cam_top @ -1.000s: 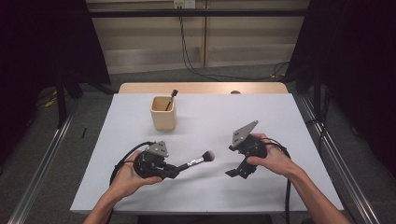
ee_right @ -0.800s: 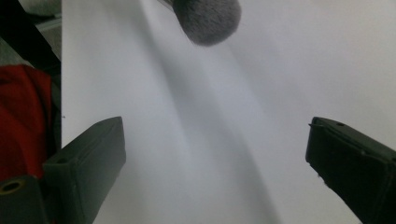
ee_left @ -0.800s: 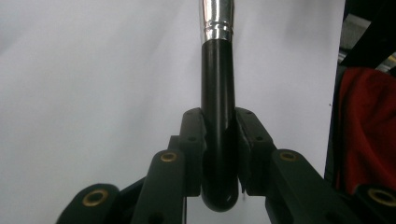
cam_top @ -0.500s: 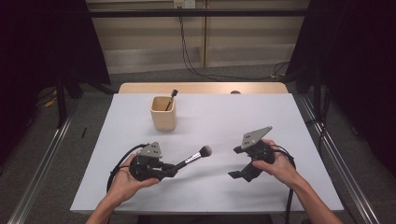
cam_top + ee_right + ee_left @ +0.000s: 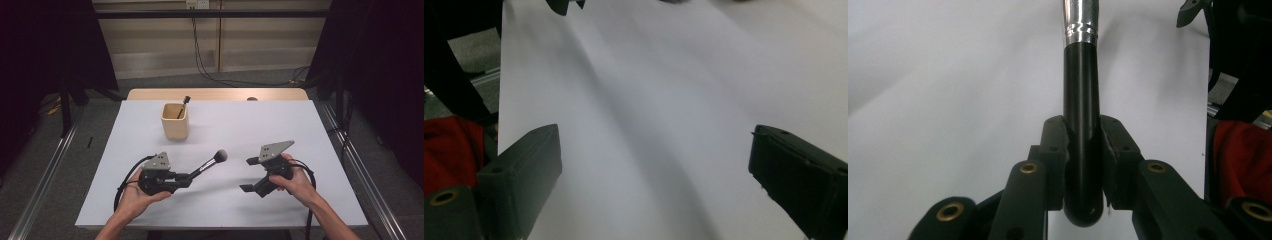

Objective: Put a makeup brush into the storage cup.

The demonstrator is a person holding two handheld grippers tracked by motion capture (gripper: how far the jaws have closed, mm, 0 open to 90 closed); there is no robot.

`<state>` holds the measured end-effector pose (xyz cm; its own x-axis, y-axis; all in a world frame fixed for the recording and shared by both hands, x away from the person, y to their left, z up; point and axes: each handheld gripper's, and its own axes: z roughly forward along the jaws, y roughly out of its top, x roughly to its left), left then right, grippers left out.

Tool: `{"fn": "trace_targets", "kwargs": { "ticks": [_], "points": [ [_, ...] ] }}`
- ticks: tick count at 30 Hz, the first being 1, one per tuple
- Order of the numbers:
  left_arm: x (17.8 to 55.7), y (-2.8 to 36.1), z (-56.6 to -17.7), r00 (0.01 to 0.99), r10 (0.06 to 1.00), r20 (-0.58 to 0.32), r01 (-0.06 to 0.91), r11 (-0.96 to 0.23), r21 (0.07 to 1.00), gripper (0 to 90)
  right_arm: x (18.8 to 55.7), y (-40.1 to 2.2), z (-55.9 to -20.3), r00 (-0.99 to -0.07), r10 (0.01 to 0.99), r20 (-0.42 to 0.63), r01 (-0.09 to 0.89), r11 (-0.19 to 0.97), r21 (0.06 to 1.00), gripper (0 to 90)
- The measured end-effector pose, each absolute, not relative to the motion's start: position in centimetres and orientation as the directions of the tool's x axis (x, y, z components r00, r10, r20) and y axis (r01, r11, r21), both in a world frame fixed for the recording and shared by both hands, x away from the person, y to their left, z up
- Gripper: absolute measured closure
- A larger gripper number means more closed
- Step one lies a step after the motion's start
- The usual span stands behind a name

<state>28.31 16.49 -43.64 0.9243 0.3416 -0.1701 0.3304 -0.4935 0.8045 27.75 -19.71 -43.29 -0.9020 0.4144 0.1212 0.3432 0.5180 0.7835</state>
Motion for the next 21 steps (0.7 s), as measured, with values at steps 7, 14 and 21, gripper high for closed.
{"fn": "trace_targets", "kwargs": {
  "ticks": [7, 14, 21],
  "points": [
    [28.2, 16.6, -43.6, 0.921, 0.348, -0.173, 0.323, -0.438, 0.839, 74.7, 27.0, -19.8, -43.4, -0.889, 0.441, 0.122, 0.333, 0.439, 0.835, 5.4],
    [28.0, 16.3, -43.5, 0.923, 0.343, -0.172, 0.310, -0.401, 0.862, 74.7, 26.5, -19.1, -44.0, -0.884, 0.451, 0.121, 0.308, 0.369, 0.877, 5.3],
    [28.1, 16.1, -43.4, 0.922, 0.346, -0.173, 0.302, -0.364, 0.881, 74.7, 26.4, -18.8, -44.0, -0.875, 0.471, 0.110, 0.272, 0.292, 0.917, 5.9]
  ]
}}
